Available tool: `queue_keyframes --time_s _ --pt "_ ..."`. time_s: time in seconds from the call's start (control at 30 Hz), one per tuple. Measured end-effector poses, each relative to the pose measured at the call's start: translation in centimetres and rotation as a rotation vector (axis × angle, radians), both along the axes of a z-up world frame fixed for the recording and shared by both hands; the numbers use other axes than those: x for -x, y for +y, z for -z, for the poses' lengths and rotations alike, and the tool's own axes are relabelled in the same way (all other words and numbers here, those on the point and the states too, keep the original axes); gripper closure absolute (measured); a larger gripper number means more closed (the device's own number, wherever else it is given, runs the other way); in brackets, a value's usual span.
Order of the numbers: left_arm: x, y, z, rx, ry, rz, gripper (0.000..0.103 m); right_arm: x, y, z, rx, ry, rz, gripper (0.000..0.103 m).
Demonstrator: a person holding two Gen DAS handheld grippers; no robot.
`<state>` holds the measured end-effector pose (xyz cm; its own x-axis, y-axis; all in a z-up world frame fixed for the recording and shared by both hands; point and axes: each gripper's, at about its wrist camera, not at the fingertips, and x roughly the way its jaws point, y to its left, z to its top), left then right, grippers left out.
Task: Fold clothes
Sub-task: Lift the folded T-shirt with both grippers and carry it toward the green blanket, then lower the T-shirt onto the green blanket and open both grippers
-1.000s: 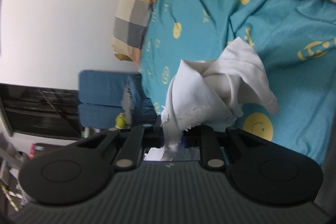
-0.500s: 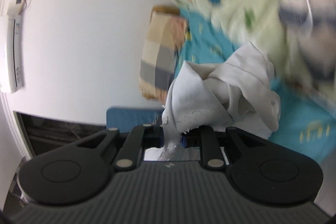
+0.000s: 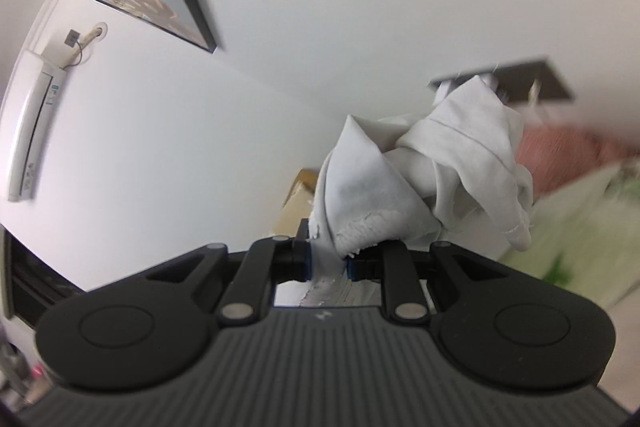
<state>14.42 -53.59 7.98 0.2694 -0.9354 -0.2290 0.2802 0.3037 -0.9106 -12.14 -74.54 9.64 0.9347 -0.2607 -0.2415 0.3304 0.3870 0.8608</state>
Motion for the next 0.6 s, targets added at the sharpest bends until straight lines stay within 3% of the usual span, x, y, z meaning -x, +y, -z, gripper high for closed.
queue_keyframes --time_s 0.07,0.2,0.3,0.47,0.57,0.6 --pt "1.1 -0.8 3.7 -0.040 -0.027 0.052 0.090 1.6 -1.0 2.7 -0.006 0.058 0.011 0.084" --pt "3.7 -0.1 9.6 -0.169 -0.049 0.124 0.090 4.3 -1.5 10.1 -0.113 0.234 -0.055 0.084" --pt "5.1 1.1 12.5 -0.238 -0.047 0.159 0.090 6.1 -0.6 13.8 -0.137 0.277 -0.068 0.084" --pt "5.1 1.7 14.4 -0.312 -0.039 0.182 0.082 6.9 0.3 14.5 -0.159 0.247 -0.040 0.083" --pt "5.9 3.2 12.2 -0.372 -0.084 0.176 0.072 7.3 1.0 13.4 -0.194 0.258 -0.027 0.080" --pt "6.4 3.8 11.2 -0.393 -0.107 0.176 0.064 7.9 1.3 12.9 -0.201 0.265 -0.027 0.079"
